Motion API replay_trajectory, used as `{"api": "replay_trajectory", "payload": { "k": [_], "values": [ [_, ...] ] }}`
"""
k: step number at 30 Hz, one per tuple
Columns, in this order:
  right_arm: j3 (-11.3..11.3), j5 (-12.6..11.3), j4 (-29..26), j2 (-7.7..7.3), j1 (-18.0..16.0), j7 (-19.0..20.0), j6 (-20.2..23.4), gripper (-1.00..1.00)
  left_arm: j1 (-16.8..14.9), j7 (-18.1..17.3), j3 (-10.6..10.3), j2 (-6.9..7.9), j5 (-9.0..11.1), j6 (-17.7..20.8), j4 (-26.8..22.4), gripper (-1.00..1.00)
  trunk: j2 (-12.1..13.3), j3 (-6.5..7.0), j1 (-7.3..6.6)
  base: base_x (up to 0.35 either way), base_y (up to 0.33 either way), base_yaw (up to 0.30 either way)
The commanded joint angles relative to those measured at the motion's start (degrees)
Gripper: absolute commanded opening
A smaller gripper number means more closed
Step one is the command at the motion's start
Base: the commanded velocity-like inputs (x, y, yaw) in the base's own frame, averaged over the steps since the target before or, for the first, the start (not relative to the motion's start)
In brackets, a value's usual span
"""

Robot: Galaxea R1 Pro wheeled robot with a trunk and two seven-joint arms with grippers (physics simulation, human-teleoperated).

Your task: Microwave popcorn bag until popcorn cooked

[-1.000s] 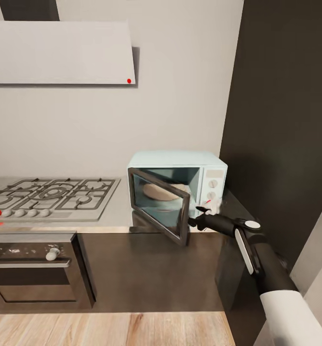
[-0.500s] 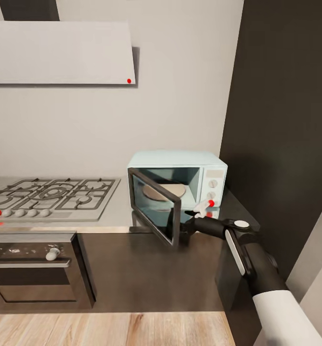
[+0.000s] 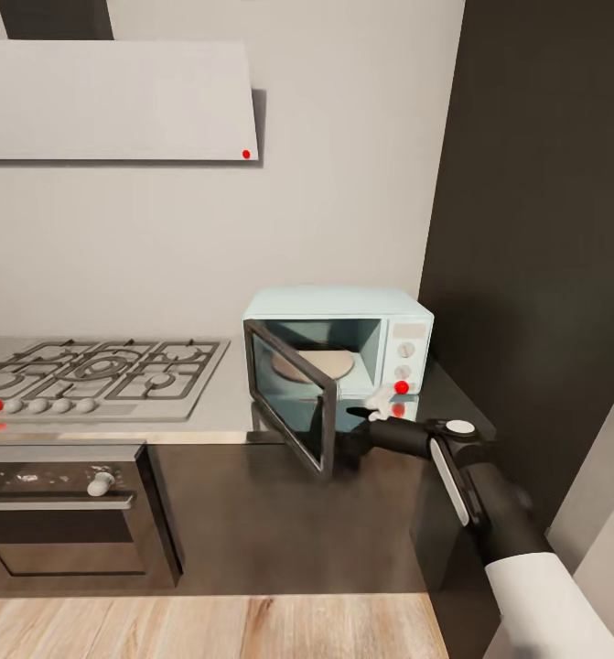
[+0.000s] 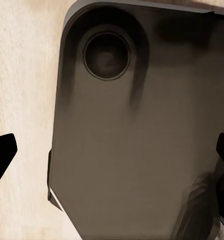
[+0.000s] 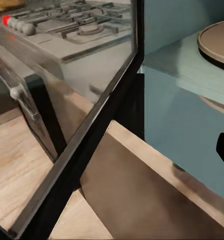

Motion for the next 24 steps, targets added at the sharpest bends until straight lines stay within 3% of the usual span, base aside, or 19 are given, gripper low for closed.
{"api": "replay_trajectory", "payload": {
  "k": [1, 3, 6, 24],
  "values": [
    [-0.1, 0.3, -0.1, -0.13, 0.0, 2.8, 0.0, 1.0, 0.0, 0.0, 0.1, -0.02, 0.4, 0.0, -0.1, 1.0, 0.0, -0.05, 0.0, 0.0, 0.0, 0.0],
    [-0.5, 0.2, -0.1, -0.96, 0.0, 6.5, -0.2, 1.0, 0.0, 0.0, 0.1, -0.04, 0.4, 0.0, -0.1, 1.0, 0.0, -0.05, 0.0, 0.0, 0.0, 0.0],
    [-0.6, 0.0, -0.1, -1.52, 0.0, 7.9, -0.3, 1.0, 0.0, -0.1, 0.1, -0.05, 0.4, -0.1, -0.1, 1.0, 0.0, -0.05, 0.0, 0.0, 0.0, 0.0],
    [-0.2, -0.3, 0.4, -0.71, 0.0, 7.6, 0.5, 1.0, 0.0, -0.1, 0.1, -0.02, 0.3, -0.1, -0.1, 1.0, 0.0, -0.05, 0.0, 0.0, 0.0, 0.0]
  ]
}}
